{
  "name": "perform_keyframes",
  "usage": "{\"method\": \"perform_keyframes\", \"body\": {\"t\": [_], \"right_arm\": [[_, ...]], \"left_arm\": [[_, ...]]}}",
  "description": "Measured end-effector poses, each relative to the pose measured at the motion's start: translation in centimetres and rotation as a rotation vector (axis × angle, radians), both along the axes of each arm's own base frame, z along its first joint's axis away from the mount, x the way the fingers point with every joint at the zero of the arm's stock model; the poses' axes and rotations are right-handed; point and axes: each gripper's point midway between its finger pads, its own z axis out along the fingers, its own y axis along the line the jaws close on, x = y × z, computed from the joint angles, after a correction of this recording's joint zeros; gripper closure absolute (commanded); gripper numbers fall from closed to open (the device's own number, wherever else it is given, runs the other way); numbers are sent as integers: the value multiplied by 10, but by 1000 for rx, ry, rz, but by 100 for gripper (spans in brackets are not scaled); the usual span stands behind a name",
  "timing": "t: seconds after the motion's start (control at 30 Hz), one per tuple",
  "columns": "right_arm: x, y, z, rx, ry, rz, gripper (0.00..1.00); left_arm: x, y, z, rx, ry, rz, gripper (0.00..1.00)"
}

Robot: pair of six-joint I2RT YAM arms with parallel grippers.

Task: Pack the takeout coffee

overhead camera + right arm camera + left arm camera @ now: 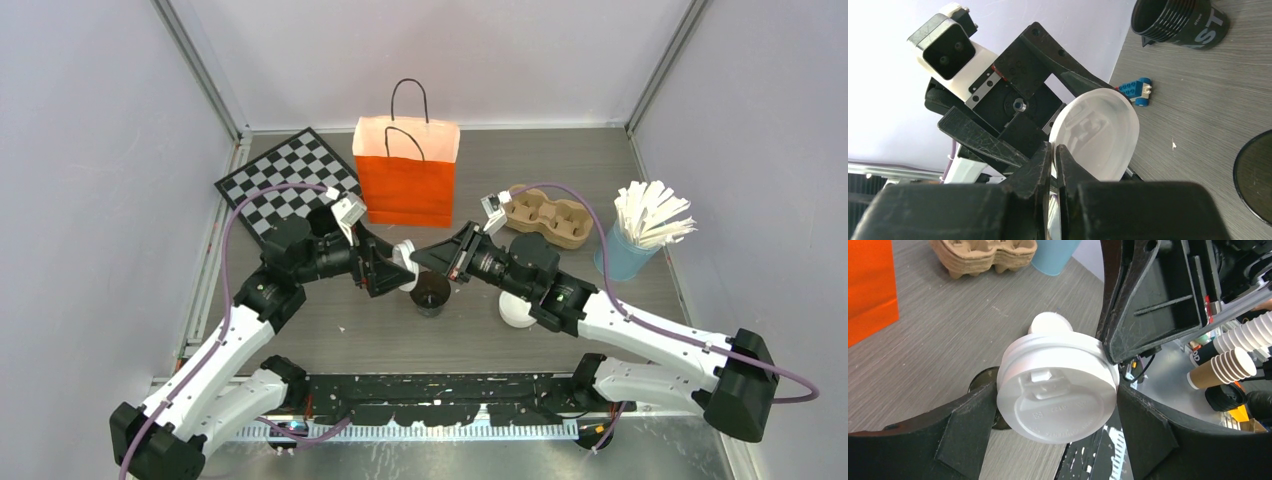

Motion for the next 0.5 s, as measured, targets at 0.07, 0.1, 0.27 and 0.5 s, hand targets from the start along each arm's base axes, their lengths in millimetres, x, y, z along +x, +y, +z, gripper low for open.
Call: {"method": "perform_keyframes", "body": {"t": [0.07, 0.1, 0.27, 0.5], "right_arm": [[1, -1, -3, -11, 7, -10, 79], [2, -1, -4, -14, 9, -16, 76], [4, -10, -3, -22, 9, -53, 62], [7, -43, -12, -99, 0, -166, 40]], "left_arm": [[1, 1, -3, 17, 2, 8, 13], [1, 2, -4, 26, 5, 12, 13], [3, 5, -13, 61, 4, 26, 14], [5, 8, -26, 113, 33, 37, 21]]}}
